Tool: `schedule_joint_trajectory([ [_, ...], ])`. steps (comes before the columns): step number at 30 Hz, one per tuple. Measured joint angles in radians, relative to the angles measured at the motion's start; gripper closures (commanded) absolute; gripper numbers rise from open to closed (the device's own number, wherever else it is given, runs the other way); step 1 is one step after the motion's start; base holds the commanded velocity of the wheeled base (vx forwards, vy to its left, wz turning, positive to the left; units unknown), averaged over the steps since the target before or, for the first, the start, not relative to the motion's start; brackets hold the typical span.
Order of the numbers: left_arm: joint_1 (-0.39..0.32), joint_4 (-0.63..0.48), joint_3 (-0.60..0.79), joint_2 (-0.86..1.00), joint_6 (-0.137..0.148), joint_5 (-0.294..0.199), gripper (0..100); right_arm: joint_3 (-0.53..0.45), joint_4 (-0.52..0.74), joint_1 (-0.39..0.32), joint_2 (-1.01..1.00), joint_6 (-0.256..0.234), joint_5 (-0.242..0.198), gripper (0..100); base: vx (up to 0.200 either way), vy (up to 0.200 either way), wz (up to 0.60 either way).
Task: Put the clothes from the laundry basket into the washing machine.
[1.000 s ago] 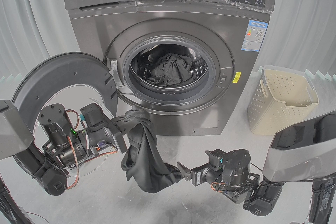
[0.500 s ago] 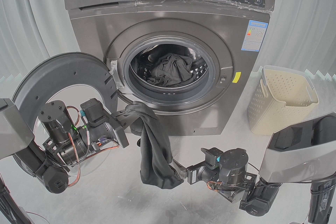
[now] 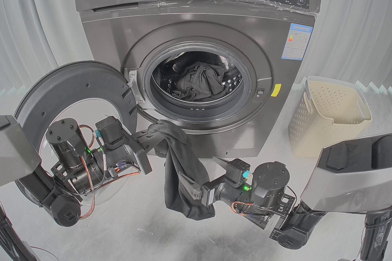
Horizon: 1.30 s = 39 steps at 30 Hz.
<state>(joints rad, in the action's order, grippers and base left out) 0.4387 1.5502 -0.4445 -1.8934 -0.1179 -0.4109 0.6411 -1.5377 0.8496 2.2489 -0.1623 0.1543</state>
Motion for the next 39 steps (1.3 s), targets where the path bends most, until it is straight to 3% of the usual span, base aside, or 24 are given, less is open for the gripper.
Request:
schedule_joint_trajectory([
  [4, 0.0, 0.0, 0.0, -0.001, 0.0, 0.0, 100, 0.025, -0.003, 0.024, -0.008, 0.001, -0.032, 0, 0.0, 0.0, 0.0],
  [10, 0.0, 0.0, 0.001, -0.001, 0.0, 0.0, 100, 0.105, 0.011, 0.027, -0.003, 0.02, -0.047, 0, 0.0, 0.0, 0.0],
  [19, 0.0, 0.0, 0.008, 0.001, 0.0, -0.002, 100, 0.243, 0.048, -0.054, 0.052, 0.049, -0.053, 0, 0.0, 0.0, 0.0],
  [32, 0.0, 0.0, 0.01, 0.004, 0.0, -0.002, 100, 0.278, 0.048, -0.056, 0.098, 0.054, -0.05, 0, 0.0, 0.0, 0.0],
  [33, 0.0, 0.0, 0.01, 0.004, 0.0, -0.002, 100, 0.283, 0.048, -0.056, 0.103, 0.056, -0.05, 100, 0.0, 0.0, 0.0],
  [39, 0.0, 0.0, 0.012, 0.005, 0.0, -0.002, 100, 0.325, 0.034, -0.056, 0.135, 0.059, -0.05, 100, 0.0, 0.0, 0.0],
])
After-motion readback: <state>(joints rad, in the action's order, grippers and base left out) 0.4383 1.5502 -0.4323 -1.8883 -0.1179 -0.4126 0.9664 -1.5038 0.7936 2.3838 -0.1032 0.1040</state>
